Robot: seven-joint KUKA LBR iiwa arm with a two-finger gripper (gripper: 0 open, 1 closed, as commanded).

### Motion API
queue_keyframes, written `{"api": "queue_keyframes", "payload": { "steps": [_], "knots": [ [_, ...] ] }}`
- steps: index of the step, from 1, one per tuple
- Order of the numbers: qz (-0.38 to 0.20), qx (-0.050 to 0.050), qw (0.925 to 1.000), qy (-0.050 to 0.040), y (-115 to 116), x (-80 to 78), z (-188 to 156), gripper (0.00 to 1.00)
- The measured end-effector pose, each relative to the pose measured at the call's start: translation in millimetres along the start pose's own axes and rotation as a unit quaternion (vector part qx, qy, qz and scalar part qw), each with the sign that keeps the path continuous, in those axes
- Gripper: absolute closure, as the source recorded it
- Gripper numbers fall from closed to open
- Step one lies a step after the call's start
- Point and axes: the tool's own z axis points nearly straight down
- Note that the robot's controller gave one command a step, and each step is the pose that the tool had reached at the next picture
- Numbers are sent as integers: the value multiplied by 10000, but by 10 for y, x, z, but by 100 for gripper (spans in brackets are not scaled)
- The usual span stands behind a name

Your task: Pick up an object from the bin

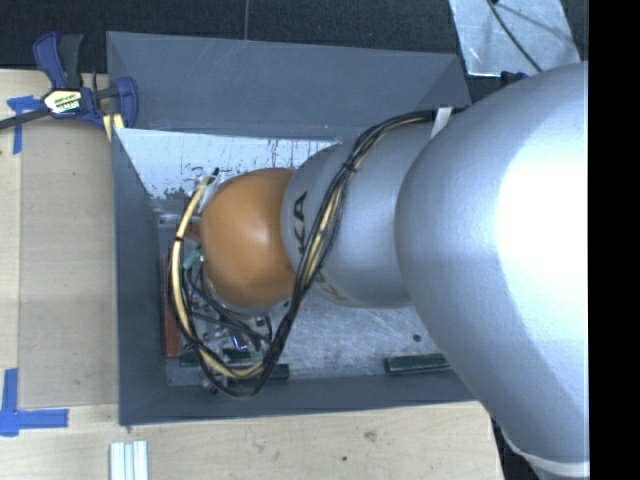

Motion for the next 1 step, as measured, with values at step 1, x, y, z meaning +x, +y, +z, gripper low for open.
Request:
{"api": "queue_keyframes", "payload": {
  "steps": [1],
  "knots": [
    [1595,22,9872,0,-77,16,-71,0]
  ]
}}
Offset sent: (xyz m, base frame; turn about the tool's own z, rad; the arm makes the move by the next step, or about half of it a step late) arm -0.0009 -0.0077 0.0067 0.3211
